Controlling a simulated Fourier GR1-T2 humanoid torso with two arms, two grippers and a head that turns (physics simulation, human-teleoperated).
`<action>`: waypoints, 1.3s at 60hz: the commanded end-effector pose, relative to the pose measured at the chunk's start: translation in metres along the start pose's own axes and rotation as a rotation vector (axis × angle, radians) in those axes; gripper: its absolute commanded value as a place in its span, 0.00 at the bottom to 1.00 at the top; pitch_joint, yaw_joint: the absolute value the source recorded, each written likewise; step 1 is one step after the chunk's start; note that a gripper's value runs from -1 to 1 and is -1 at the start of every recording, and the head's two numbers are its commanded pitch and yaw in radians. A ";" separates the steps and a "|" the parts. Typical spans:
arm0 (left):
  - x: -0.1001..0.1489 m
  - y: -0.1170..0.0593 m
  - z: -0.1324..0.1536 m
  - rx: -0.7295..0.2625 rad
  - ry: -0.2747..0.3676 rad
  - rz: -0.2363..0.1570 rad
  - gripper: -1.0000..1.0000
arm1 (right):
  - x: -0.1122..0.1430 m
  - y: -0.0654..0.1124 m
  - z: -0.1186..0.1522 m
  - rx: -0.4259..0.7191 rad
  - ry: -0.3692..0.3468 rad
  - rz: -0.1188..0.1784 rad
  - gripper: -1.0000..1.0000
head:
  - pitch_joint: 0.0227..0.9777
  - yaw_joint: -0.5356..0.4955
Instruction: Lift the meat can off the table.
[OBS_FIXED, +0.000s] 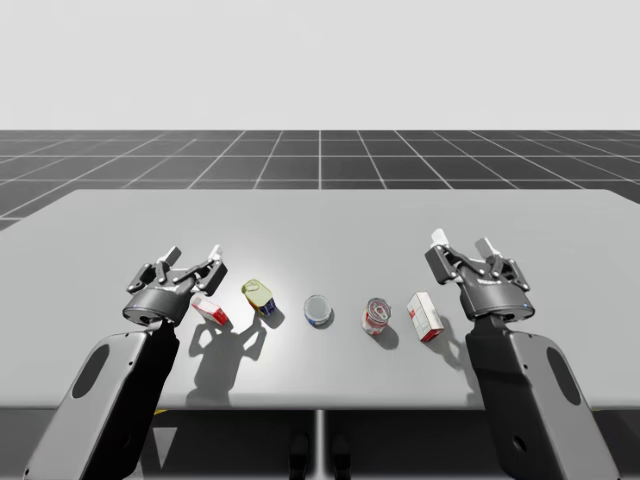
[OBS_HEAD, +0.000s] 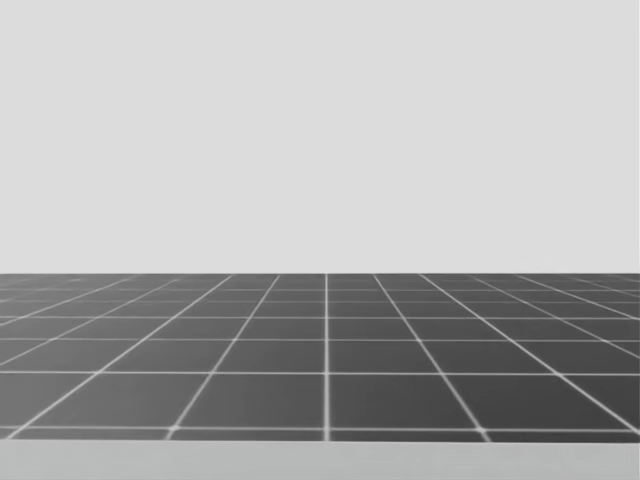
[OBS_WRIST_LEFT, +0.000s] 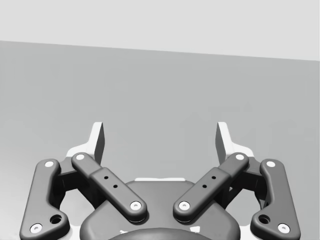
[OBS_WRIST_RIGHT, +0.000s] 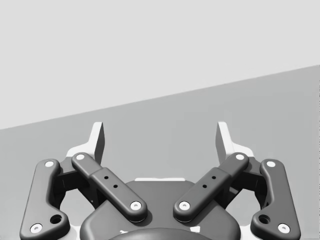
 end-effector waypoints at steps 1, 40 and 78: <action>0.000 0.000 0.000 0.000 -0.002 -0.002 0.00 | -0.001 0.002 0.003 -0.017 0.016 -0.009 0.00 | 0.05 0.53; 0.001 0.001 0.000 -0.011 -0.005 0.000 0.00 | -0.005 0.001 0.000 0.057 0.092 -0.001 0.00 | 0.61 0.63; 0.025 -0.016 0.029 -0.123 -0.024 -0.015 0.00 | -0.014 0.003 -0.002 0.070 0.140 0.014 0.00 | 0.83 0.78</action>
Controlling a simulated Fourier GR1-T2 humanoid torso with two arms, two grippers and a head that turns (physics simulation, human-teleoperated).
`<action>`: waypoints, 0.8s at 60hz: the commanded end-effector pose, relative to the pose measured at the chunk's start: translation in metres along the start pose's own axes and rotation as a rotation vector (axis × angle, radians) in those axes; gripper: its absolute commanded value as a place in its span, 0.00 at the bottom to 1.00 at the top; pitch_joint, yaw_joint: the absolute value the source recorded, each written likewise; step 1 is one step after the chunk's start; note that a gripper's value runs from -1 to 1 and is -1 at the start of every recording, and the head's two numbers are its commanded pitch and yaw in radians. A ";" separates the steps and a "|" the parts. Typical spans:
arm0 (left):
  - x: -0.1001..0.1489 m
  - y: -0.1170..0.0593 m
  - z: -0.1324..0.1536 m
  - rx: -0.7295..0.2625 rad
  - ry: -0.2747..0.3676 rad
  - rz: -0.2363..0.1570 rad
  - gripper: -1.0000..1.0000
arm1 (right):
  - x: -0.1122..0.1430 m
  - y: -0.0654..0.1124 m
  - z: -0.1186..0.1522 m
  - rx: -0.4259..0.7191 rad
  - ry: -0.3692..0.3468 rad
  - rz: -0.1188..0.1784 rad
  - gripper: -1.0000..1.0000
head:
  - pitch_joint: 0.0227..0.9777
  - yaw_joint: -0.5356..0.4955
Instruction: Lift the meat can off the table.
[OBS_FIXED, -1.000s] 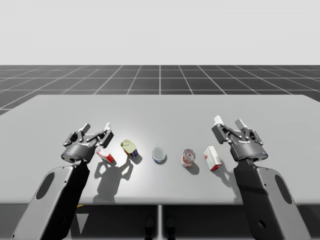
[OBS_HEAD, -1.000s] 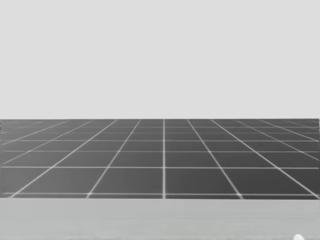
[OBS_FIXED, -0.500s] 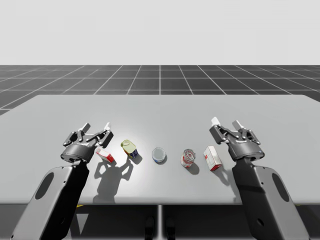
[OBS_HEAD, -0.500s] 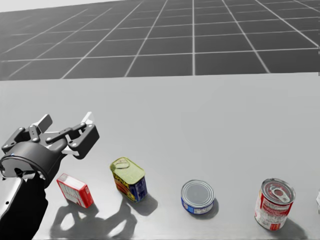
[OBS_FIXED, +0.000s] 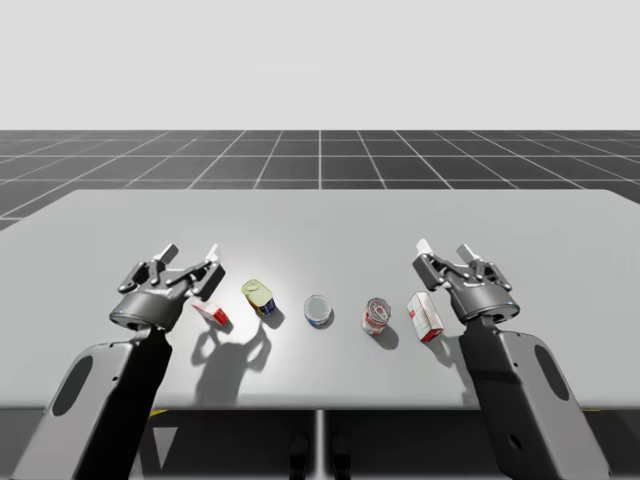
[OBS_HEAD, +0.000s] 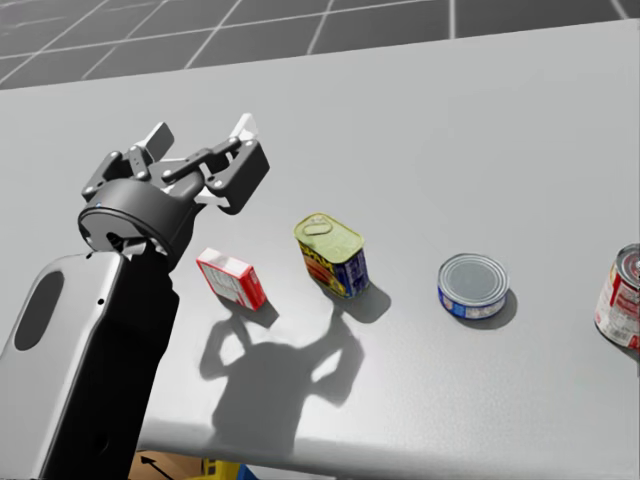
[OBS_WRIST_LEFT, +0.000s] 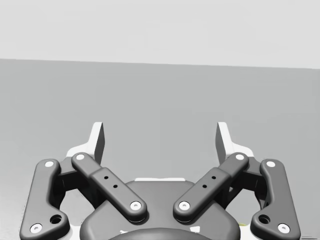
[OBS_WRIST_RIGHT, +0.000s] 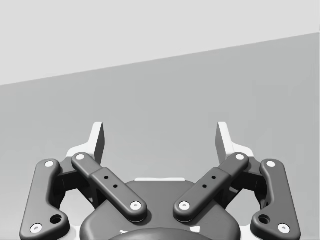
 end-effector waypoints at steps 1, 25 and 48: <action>0.012 -0.013 0.016 -0.076 0.010 -0.009 0.00 | -0.002 0.000 0.000 0.000 0.005 0.007 0.00 | 0.83 0.78; 0.009 -0.026 0.070 -0.431 0.211 -0.113 0.00 | -0.005 0.002 -0.001 0.002 0.003 0.025 0.00 | 0.82 0.78; -0.032 -0.023 0.044 -0.500 0.364 -0.184 0.00 | -0.005 0.003 -0.001 -0.004 -0.004 0.037 0.00 | 0.82 0.78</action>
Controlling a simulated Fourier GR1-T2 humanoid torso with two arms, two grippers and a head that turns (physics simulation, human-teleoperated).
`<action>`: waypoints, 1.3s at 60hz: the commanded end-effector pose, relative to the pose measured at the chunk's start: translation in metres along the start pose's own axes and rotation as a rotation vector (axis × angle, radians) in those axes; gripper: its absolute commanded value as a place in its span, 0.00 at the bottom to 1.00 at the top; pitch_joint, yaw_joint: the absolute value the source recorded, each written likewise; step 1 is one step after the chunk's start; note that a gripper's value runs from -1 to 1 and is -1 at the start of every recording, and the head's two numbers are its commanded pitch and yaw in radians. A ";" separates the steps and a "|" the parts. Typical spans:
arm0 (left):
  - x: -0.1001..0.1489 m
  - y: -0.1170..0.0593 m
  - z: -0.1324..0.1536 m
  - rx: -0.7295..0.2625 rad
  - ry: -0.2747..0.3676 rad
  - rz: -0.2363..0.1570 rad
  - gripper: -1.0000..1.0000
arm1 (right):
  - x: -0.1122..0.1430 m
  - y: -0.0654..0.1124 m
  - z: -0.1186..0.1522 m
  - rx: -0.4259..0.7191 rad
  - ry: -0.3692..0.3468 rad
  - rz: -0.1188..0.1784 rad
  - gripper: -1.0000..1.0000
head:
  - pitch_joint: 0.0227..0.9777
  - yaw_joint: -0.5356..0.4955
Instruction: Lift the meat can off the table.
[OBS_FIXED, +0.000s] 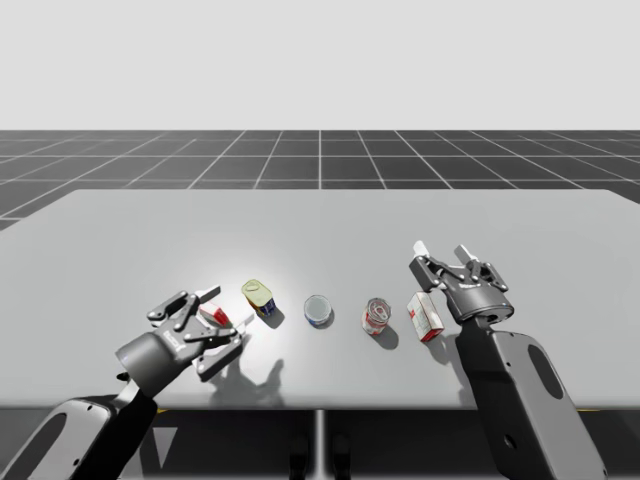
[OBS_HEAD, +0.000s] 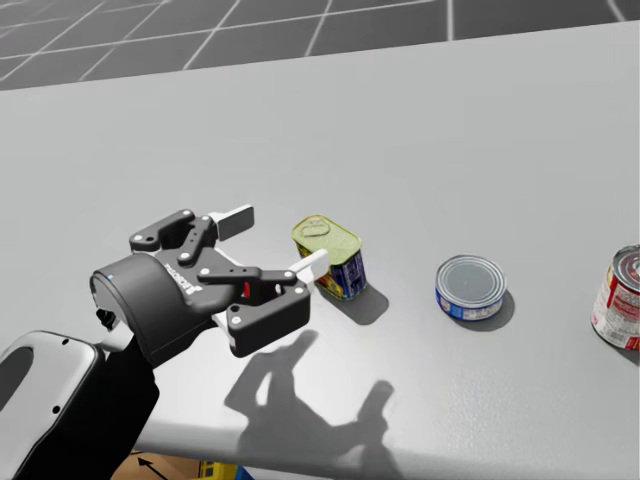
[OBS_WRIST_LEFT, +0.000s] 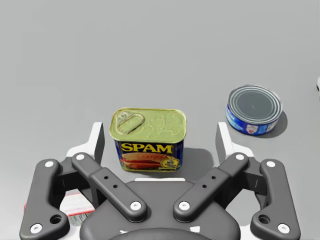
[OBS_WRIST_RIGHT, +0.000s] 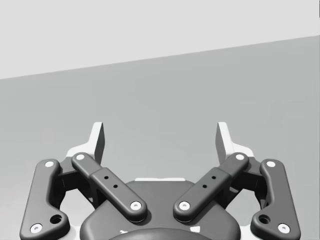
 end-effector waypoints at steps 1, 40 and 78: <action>-0.017 0.003 -0.017 -0.016 0.058 -0.013 0.00 | 0.000 0.000 0.000 -0.003 -0.004 0.006 0.00 | 0.82 0.78; -0.035 0.016 -0.079 0.036 0.128 0.010 0.00 | 0.001 -0.001 0.001 -0.007 -0.008 0.001 0.00 | 0.83 0.77; -0.053 0.009 -0.090 0.014 0.165 -0.024 0.99 | 0.002 -0.004 0.001 -0.010 -0.011 -0.003 0.00 | 0.61 0.76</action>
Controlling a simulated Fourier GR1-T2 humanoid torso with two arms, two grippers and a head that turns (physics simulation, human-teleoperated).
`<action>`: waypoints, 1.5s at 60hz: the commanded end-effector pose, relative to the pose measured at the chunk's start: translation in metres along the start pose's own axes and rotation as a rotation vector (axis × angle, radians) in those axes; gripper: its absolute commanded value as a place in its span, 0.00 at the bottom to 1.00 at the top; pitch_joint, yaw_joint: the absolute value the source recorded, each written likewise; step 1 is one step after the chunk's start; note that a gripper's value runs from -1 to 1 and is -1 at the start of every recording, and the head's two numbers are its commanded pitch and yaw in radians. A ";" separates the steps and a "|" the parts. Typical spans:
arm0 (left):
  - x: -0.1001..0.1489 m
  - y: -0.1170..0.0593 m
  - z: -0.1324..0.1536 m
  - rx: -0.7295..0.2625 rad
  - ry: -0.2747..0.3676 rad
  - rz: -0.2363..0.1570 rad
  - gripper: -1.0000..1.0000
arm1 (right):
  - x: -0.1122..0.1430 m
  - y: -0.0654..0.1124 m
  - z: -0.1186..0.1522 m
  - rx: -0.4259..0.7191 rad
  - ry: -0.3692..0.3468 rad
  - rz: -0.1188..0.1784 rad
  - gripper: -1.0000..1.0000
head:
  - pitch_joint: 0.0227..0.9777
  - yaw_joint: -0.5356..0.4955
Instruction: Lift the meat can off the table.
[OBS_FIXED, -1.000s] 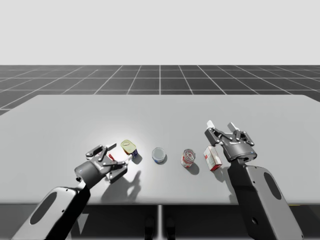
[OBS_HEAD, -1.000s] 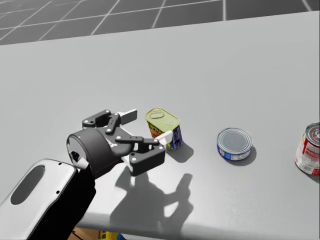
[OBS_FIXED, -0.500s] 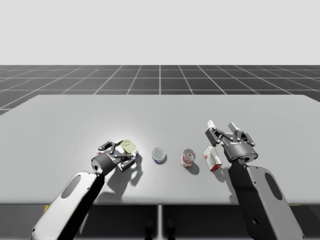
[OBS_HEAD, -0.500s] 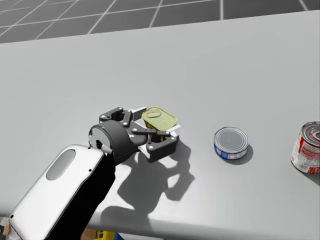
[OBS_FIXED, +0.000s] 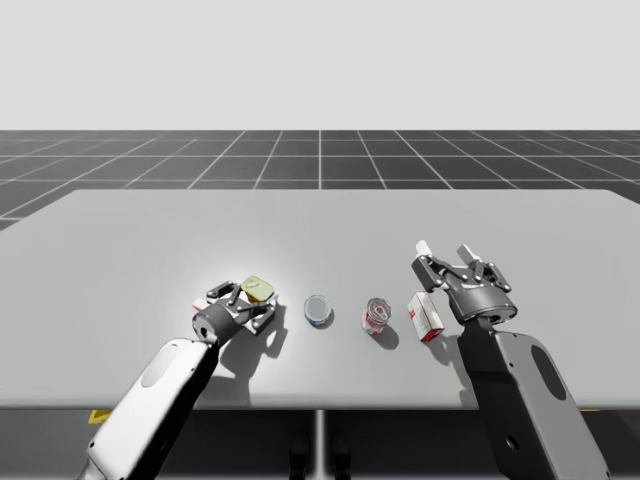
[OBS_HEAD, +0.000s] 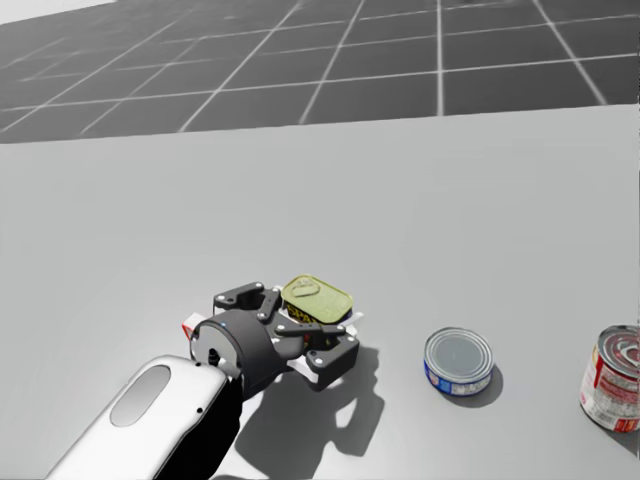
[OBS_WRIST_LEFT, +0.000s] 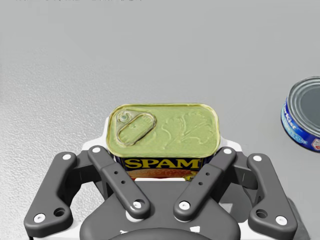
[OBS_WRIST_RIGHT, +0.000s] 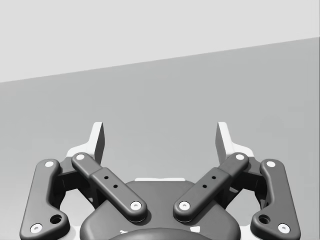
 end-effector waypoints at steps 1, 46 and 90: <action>-0.015 -0.001 0.000 -0.071 0.041 -0.029 1.00 | 0.000 -0.001 0.000 -0.002 -0.002 0.000 0.00 | 0.60 0.76; 0.028 -0.010 0.021 -0.087 -0.049 -0.059 1.00 | 0.000 -0.003 0.000 0.002 -0.013 0.014 0.00 | 0.45 0.76; 0.162 -0.023 0.086 -0.019 -0.372 -0.168 1.00 | -0.001 -0.004 0.000 0.008 -0.020 0.043 0.00 | 0.42 0.76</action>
